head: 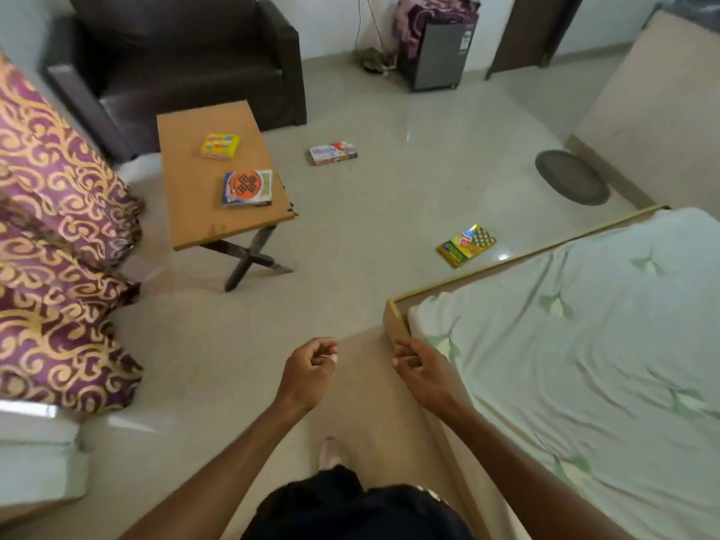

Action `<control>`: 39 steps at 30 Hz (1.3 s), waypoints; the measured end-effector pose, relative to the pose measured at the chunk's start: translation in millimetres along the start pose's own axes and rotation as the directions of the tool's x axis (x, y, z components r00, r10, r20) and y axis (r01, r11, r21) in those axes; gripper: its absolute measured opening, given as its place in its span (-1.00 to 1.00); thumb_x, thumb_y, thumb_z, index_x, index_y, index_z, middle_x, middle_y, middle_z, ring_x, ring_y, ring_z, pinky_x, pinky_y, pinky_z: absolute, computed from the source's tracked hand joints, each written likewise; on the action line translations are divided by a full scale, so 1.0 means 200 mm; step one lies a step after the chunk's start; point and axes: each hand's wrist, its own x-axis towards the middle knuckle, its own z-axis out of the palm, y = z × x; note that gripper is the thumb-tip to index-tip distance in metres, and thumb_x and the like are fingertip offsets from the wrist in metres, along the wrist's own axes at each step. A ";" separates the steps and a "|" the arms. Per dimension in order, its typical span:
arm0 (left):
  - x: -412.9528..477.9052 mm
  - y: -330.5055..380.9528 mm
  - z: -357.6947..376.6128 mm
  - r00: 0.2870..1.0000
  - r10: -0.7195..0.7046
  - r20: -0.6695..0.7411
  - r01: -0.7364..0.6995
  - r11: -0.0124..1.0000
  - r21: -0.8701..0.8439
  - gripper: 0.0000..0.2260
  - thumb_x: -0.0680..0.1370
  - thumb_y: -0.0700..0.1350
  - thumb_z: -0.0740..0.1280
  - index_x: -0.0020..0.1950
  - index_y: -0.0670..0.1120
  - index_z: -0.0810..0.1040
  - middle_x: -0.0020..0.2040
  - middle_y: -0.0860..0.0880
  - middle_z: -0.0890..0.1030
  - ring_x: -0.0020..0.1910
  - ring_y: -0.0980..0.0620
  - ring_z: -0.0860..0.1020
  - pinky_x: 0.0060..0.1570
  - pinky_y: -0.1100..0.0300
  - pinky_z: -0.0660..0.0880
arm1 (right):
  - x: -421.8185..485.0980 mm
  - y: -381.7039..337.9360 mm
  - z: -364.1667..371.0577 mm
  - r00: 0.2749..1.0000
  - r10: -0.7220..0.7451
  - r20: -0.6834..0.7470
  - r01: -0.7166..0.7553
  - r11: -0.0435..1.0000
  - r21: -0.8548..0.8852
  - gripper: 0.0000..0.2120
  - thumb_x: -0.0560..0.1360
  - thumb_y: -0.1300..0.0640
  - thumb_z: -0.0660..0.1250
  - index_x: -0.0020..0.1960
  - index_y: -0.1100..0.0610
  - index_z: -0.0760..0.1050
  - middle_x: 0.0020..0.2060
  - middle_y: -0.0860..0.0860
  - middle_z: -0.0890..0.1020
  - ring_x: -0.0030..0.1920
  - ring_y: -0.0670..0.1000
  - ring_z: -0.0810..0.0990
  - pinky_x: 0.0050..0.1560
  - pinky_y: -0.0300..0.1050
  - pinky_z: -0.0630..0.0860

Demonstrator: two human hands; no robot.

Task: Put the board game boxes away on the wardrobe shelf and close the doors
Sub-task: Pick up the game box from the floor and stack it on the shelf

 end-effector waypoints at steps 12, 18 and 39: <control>1.59 0.47 -0.18 0.998 0.042 0.037 -0.043 0.999 0.026 -0.77 0.54 -0.20 0.32 0.18 -0.04 0.59 0.05 0.09 0.64 0.04 0.19 0.60 0.01 0.38 0.48 | 1.61 -0.42 -0.12 0.996 -0.021 -0.086 0.029 0.996 0.087 -0.68 0.49 0.17 0.38 0.24 0.04 0.53 -0.07 -0.05 0.64 -0.16 -0.10 0.63 -0.06 -0.24 0.55; 2.41 0.78 -0.21 1.000 0.022 0.017 -0.022 1.000 0.017 -0.79 0.53 -0.24 0.33 0.12 -0.04 0.60 0.02 0.05 0.66 -0.02 0.21 0.60 -0.07 0.43 0.51 | 2.47 -0.66 -0.31 0.999 -0.029 -0.026 0.030 0.999 0.044 -0.67 0.49 0.16 0.38 0.25 0.07 0.53 -0.07 -0.04 0.64 -0.18 -0.11 0.62 -0.12 -0.33 0.52; 5.41 1.64 -0.66 0.999 -0.017 -0.033 0.018 0.999 0.034 -0.77 0.51 -0.27 0.31 0.11 -0.06 0.61 -0.01 0.04 0.67 -0.06 0.20 0.60 -0.13 0.55 0.41 | 5.46 -1.70 -0.50 0.999 -0.014 0.051 0.013 1.000 0.024 -0.67 0.49 0.12 0.38 0.25 0.02 0.52 -0.04 -0.05 0.64 -0.15 -0.14 0.62 -0.15 -0.36 0.49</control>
